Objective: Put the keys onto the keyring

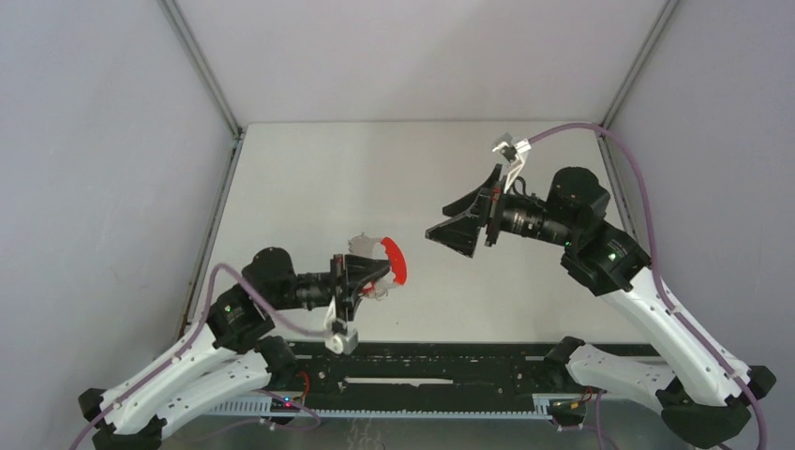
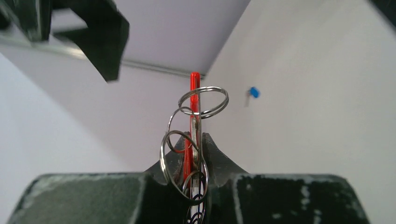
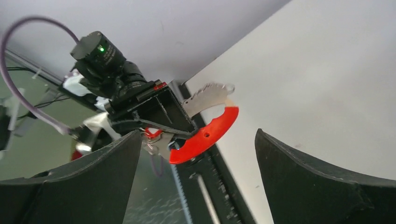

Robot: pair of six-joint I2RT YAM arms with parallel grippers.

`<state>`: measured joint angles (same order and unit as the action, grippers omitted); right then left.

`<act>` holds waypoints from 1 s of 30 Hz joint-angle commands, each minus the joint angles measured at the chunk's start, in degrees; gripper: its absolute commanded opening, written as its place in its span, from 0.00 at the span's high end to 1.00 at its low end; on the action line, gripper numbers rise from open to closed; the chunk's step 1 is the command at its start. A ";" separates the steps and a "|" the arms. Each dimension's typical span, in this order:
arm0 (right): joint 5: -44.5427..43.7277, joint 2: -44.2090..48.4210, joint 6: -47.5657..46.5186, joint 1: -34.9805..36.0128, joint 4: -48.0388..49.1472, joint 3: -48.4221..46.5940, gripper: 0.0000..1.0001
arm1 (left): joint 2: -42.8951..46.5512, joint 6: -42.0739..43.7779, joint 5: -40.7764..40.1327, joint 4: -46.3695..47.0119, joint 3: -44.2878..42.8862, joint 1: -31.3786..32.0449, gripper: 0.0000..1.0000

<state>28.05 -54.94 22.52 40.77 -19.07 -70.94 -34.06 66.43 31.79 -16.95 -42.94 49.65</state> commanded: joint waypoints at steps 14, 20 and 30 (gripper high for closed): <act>14.58 0.06 24.25 -13.05 2.78 4.76 0.00 | 0.74 62.13 14.89 23.72 12.72 -0.07 1.00; 10.82 3.47 31.93 -14.97 11.79 15.26 0.27 | 1.44 63.30 16.64 22.42 12.23 -0.07 1.00; 6.44 0.03 18.24 -0.91 8.18 6.46 0.08 | 2.36 63.94 16.07 20.35 12.47 -0.04 1.00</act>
<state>36.93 -55.75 47.99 36.03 -11.66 -58.33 -32.45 118.54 46.33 2.28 -29.47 49.69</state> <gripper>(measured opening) 0.905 0.150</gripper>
